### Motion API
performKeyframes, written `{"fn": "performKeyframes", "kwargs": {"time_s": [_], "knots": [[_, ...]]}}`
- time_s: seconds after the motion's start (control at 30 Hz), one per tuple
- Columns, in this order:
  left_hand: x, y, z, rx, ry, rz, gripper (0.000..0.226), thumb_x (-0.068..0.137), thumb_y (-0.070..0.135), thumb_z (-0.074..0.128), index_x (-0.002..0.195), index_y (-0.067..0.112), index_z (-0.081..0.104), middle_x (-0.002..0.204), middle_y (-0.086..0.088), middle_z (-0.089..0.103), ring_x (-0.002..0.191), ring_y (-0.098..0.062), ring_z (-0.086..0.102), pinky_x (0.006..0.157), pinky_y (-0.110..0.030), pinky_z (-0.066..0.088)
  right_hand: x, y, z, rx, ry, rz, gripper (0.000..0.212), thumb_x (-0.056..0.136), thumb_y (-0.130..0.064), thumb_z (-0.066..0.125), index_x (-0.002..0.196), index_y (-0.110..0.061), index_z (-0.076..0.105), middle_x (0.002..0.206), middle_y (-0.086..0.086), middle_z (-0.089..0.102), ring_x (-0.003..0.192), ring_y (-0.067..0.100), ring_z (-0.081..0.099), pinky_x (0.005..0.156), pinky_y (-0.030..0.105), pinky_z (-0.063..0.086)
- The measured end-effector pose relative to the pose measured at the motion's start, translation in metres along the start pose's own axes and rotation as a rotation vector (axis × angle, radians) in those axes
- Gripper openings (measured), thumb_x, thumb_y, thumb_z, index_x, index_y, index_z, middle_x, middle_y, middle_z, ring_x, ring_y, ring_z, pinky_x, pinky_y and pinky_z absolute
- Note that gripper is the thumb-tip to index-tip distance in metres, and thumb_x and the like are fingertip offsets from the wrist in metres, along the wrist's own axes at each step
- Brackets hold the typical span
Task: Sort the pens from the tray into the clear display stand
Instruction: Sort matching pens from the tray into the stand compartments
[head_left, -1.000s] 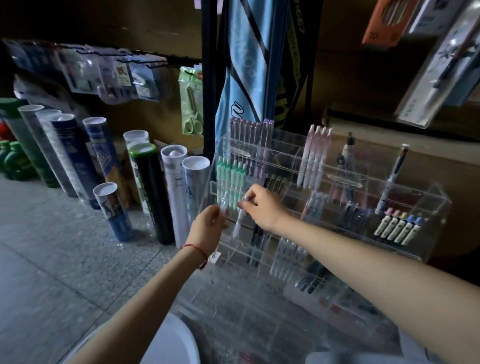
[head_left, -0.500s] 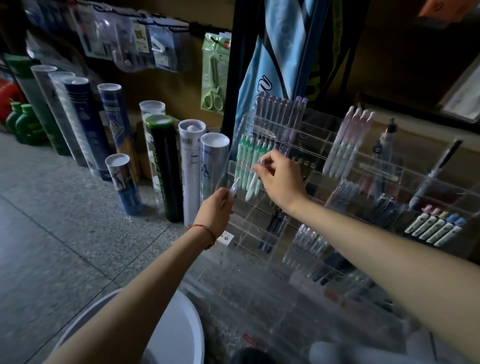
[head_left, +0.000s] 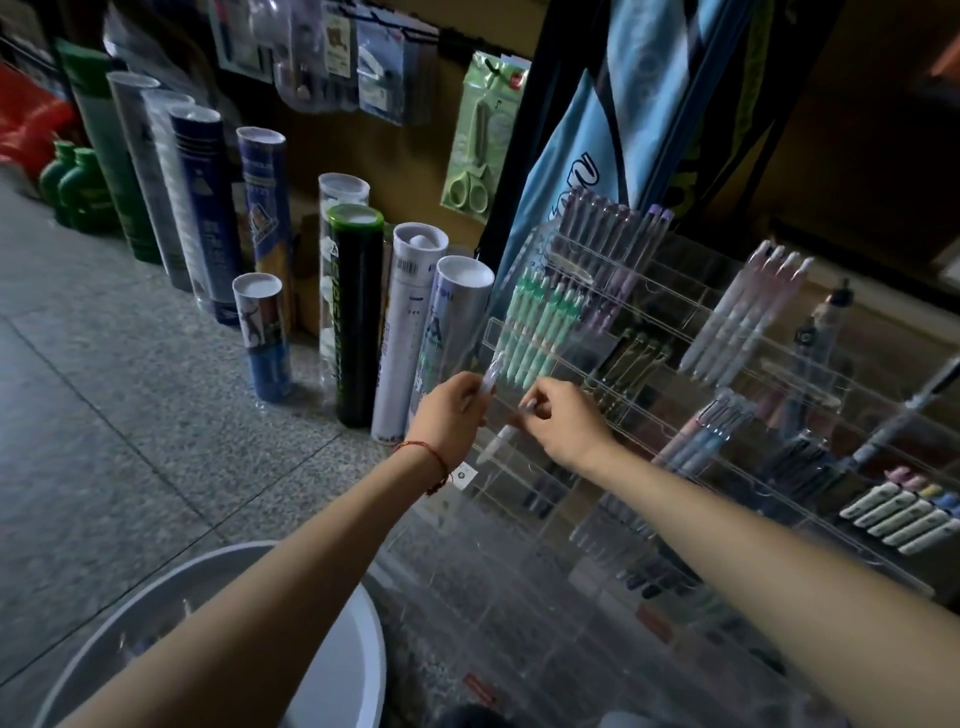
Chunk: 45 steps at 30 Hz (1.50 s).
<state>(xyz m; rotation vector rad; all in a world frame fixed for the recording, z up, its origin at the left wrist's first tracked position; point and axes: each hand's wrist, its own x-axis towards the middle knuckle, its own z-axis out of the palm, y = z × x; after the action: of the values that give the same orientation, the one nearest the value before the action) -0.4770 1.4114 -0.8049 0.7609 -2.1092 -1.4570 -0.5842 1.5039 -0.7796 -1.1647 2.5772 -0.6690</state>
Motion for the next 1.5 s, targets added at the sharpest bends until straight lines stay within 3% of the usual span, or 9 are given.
{"fn": "performKeyframes", "kwargs": {"time_s": [0.17,0.27,0.4,0.5,0.63,0.83,1.03,1.33,1.5], "knots": [[0.000,0.003,-0.002,-0.035,0.073,0.094,0.016,0.091,0.018,0.056,0.097,0.008,0.067,0.085,-0.008,0.068,0.081,-0.025,0.065,0.080,-0.041,0.052,0.005,-0.026,-0.027,0.303,-0.037,-0.101,0.042,0.086,-0.015,0.065,0.126,-0.011,0.052,0.101,0.001,0.058,0.092,0.012,0.053,0.084,0.022,0.047],[0.000,0.012,-0.002,0.034,0.091,0.176,0.017,0.090,0.020,0.059,0.098,0.009,0.070,0.085,-0.007,0.070,0.079,-0.020,0.064,0.077,-0.036,0.052,0.007,-0.039,-0.037,0.334,0.044,-0.199,0.018,0.089,-0.010,0.059,0.107,-0.007,0.064,0.084,-0.002,0.060,0.082,0.012,0.056,0.076,0.021,0.048],[0.001,0.014,0.001,-0.008,0.154,0.177,0.016,0.085,0.016,0.064,0.098,0.010,0.072,0.086,-0.007,0.072,0.076,-0.017,0.063,0.077,-0.034,0.052,0.004,-0.037,-0.034,0.546,0.058,-0.096,0.016,0.086,-0.004,0.062,0.102,-0.001,0.063,0.077,0.004,0.063,0.069,0.012,0.060,0.068,0.020,0.054],[0.002,0.015,0.005,0.054,0.136,0.179,0.021,0.087,0.022,0.062,0.104,0.012,0.069,0.097,-0.006,0.071,0.092,-0.023,0.064,0.084,-0.037,0.050,-0.002,-0.038,-0.042,0.535,0.143,-0.104,0.006,0.086,-0.006,0.062,0.086,-0.011,0.065,0.078,0.004,0.066,0.071,0.016,0.063,0.067,0.023,0.055],[0.009,0.001,0.001,0.319,0.060,0.106,0.039,0.094,0.009,0.044,0.131,0.018,0.050,0.132,-0.004,0.056,0.121,-0.025,0.051,0.100,-0.038,0.040,-0.008,-0.039,-0.063,0.405,0.469,-0.240,0.008,0.088,-0.010,0.059,0.094,-0.012,0.064,0.085,0.000,0.065,0.079,0.013,0.064,0.071,0.023,0.055],[0.006,-0.014,-0.006,0.657,-0.118,0.179,0.061,0.090,0.000,0.036,0.144,0.028,0.029,0.156,0.012,0.013,0.144,-0.014,0.012,0.117,-0.039,0.012,-0.005,-0.031,-0.027,0.119,0.295,-0.216,0.009,0.088,-0.017,0.062,0.089,-0.009,0.066,0.076,-0.006,0.059,0.068,0.003,0.054,0.056,0.005,0.043],[0.009,-0.014,-0.010,0.614,-0.159,0.161,0.073,0.083,-0.008,0.037,0.144,0.031,0.027,0.155,0.014,0.012,0.142,-0.015,0.020,0.115,-0.038,0.019,0.007,-0.014,-0.008,0.133,0.213,-0.101,0.008,0.085,-0.016,0.066,0.082,-0.009,0.067,0.080,0.003,0.064,0.080,0.020,0.061,0.073,0.029,0.048],[0.004,-0.014,-0.011,0.575,-0.180,0.138,0.078,0.082,-0.014,0.033,0.146,0.031,0.023,0.156,0.018,0.005,0.140,-0.015,0.023,0.111,-0.039,0.025,0.004,-0.014,0.001,-0.152,-0.002,-0.082,0.026,0.097,-0.023,0.046,0.099,-0.004,0.064,0.099,0.013,0.065,0.089,0.024,0.054,0.069,0.026,0.033],[0.005,-0.016,-0.011,0.558,-0.188,0.158,0.079,0.080,-0.014,0.033,0.146,0.028,0.024,0.156,0.017,0.005,0.137,-0.016,0.030,0.107,-0.037,0.034,0.014,-0.021,-0.003,-0.217,-0.148,-0.045,0.031,0.099,-0.017,0.039,0.102,0.006,0.060,0.106,0.019,0.063,0.102,0.031,0.056,0.080,0.032,0.041]]}}
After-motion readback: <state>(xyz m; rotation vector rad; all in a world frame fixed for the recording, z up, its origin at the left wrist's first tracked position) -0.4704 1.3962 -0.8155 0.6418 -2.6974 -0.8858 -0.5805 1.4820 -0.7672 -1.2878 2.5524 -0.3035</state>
